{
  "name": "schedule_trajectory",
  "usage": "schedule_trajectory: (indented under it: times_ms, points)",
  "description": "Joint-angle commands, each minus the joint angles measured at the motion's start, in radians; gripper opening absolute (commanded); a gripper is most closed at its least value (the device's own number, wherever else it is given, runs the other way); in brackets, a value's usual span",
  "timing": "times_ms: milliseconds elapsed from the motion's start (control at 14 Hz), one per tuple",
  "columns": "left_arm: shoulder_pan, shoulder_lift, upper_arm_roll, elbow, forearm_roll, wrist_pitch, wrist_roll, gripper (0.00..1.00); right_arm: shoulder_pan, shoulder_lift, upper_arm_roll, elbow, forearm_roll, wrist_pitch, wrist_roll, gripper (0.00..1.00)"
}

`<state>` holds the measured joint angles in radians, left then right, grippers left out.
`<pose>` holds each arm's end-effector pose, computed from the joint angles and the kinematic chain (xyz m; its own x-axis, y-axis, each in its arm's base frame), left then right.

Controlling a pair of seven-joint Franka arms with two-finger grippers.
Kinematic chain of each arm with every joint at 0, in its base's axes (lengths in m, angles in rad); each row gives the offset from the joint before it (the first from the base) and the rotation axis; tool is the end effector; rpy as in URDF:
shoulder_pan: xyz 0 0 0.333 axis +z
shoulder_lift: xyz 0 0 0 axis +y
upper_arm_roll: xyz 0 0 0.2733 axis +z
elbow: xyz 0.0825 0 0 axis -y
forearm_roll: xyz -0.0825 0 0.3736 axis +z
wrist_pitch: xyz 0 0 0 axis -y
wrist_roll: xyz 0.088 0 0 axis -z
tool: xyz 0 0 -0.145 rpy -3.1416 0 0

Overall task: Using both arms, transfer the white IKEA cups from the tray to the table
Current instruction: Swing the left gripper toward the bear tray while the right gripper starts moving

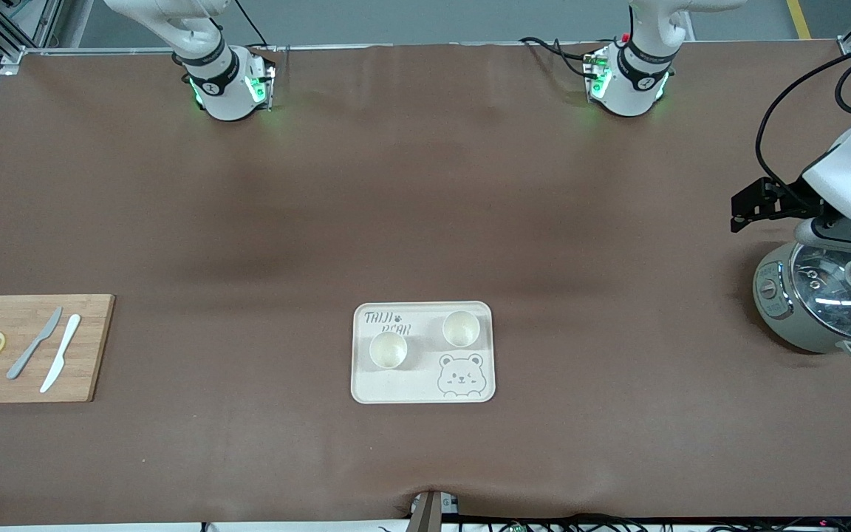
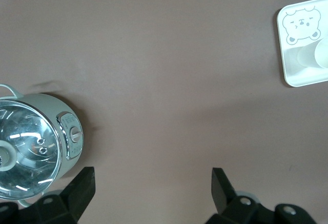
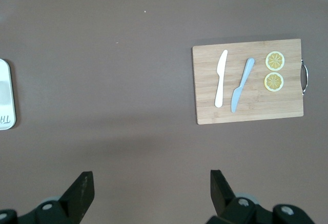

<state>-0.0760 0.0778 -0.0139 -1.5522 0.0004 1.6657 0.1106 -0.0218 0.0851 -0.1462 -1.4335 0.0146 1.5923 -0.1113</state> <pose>0.5721 -0.0513 0.5175 0.9793 -0.1991 0.0356 -0.1991 -0.9800 -0.0033 0.5653 -0.0906 0.5625 0.9957 -0.0551 0.0743 -0.0557 -0.9984 0.0061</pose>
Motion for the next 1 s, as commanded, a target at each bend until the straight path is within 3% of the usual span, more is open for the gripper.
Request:
schedule_trajectory:
  times_ms: [0, 429, 643, 786, 929]
  points:
    - [0.001, 0.004, -0.008, 0.009, 0.018, 0.002, -0.019, 1.00, 0.025, 0.002, -0.001, 0.018, 0.008, -0.015, 0.004, 1.00]
    - [0.001, 0.004, -0.020, 0.015, -0.002, 0.002, -0.015, 1.00, 0.033, 0.002, -0.001, 0.019, 0.010, -0.014, 0.005, 1.00]
    - [-0.001, 0.029, -0.020, 0.018, -0.097, 0.017, -0.038, 1.00, 0.034, 0.004, -0.001, 0.018, 0.008, -0.015, 0.004, 1.00]
    - [-0.027, 0.084, -0.031, 0.052, -0.094, 0.019, -0.124, 1.00, 0.045, 0.005, -0.001, 0.016, 0.008, -0.015, 0.004, 1.00]
    - [-0.073, 0.186, -0.032, 0.145, -0.086, 0.019, -0.211, 1.00, 0.051, 0.005, -0.001, 0.015, 0.008, -0.015, 0.010, 1.00]
